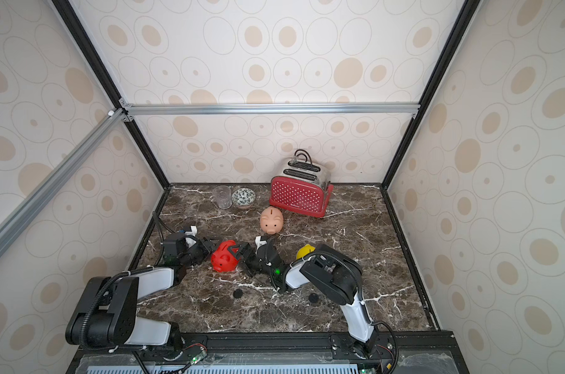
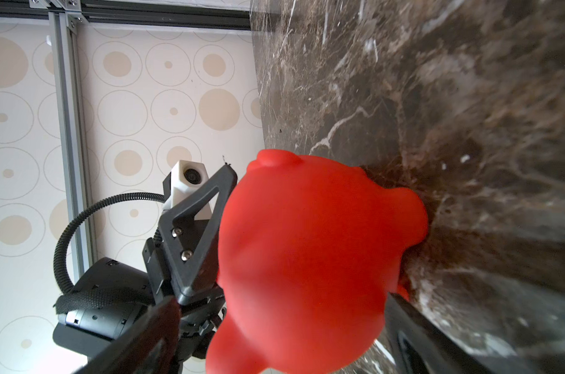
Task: Close piggy banks
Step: Turn over the piggy bank at the center of the board.
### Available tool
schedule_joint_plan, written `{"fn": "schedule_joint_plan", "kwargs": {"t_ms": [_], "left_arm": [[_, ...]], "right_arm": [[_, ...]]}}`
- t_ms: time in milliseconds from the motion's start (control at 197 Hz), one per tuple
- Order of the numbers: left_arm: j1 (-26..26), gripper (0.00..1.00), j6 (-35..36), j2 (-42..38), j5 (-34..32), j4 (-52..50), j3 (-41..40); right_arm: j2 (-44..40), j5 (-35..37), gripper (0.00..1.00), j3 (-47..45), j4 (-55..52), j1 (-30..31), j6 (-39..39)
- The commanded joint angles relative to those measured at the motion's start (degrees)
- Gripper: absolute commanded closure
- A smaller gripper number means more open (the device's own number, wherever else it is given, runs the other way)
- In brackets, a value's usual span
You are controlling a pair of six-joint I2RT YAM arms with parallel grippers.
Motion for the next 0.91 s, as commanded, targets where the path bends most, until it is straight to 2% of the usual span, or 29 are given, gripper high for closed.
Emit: {"fn": "schedule_joint_plan", "kwargs": {"t_ms": [0, 213, 572, 906], "left_arm": [[-1.10, 0.51, 1.95, 3.30, 0.25, -11.42, -2.75], [-1.10, 0.52, 1.95, 3.54, 0.96, -11.46, -2.84], [-1.10, 0.53, 1.00, 5.46, 1.68, -8.85, -3.29], [-1.10, 0.54, -0.16, 7.82, 2.54, -5.32, -4.25]], "right_arm": [[-0.45, -1.02, 0.00, 1.62, 10.99, 0.14, 1.73], [1.56, -3.91, 0.00, 4.99, 4.76, 0.18, -2.45], [8.58, -3.25, 0.00, 6.47, 11.29, 0.14, 0.82], [10.82, -4.81, 0.00, 9.77, 14.39, 0.19, 1.31]]}}
